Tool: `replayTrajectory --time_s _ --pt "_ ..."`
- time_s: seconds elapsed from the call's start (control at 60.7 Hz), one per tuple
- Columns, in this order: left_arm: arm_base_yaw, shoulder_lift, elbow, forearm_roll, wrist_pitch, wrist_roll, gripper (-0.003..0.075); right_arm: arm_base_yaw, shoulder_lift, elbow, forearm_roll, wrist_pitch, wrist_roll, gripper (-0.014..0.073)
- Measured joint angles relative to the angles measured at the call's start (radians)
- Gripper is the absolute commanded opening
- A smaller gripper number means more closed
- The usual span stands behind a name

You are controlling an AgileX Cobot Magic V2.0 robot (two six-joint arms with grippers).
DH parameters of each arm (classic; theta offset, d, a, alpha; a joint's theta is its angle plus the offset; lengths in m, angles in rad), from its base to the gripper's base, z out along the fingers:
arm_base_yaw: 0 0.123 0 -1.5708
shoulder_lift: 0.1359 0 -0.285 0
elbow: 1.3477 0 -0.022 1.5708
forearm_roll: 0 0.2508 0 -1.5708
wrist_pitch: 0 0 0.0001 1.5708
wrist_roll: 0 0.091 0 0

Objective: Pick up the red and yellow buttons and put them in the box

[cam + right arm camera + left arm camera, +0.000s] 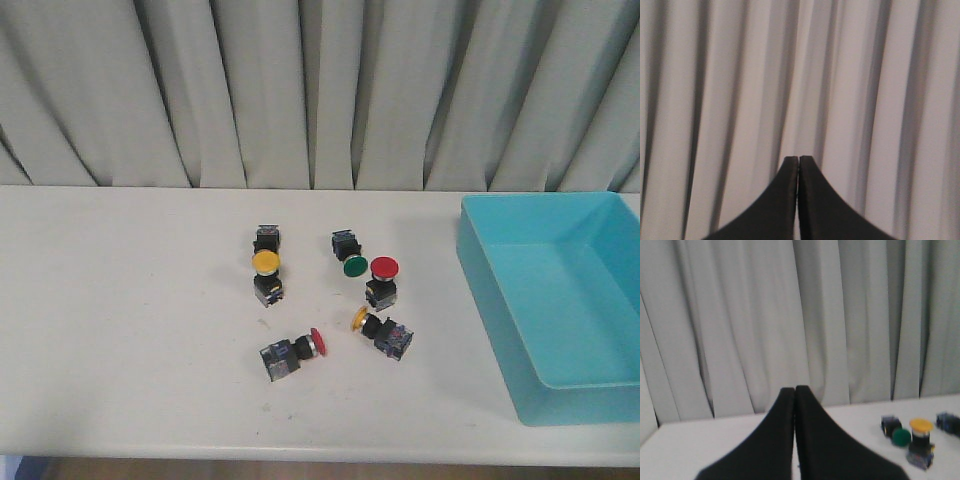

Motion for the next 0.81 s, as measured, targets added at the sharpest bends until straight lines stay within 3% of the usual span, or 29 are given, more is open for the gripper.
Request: replayTrajectory --time_s 0.099,0.181,0.264,0.362,0.494,0.642,0.807 --pt "0.000 0.078 -0.140 0.000 -0.136 0.003 -0.0006 0.000 0.119 -0.165 0.088 -0.221 -0.123 -0.0003" --pt "0.000 0.246 -0.344 0.000 -0.136 0.014 -0.0006 0.000 0.303 -0.361 0.132 -0.237 -0.241 -0.0003" --pt "0.000 0.445 -0.556 -0.001 -0.020 0.017 -0.0006 0.000 0.510 -0.580 0.153 -0.105 -0.275 -0.0003" --pt "0.000 0.652 -0.748 -0.006 0.161 0.017 -0.0006 0.000 0.742 -0.807 0.185 0.169 -0.222 -0.0003" --pt "0.000 0.852 -0.884 -0.007 0.249 0.017 -0.0006 0.000 0.944 -0.948 0.217 0.464 -0.159 -0.0003" --pt "0.000 0.998 -0.904 -0.007 0.257 0.017 -0.0006 0.000 1.078 -0.962 0.228 0.559 -0.147 -0.0003" --pt "-0.006 1.111 -0.904 -0.026 0.190 -0.014 -0.0004 0.000 1.102 -0.964 0.229 0.600 -0.152 0.0025"
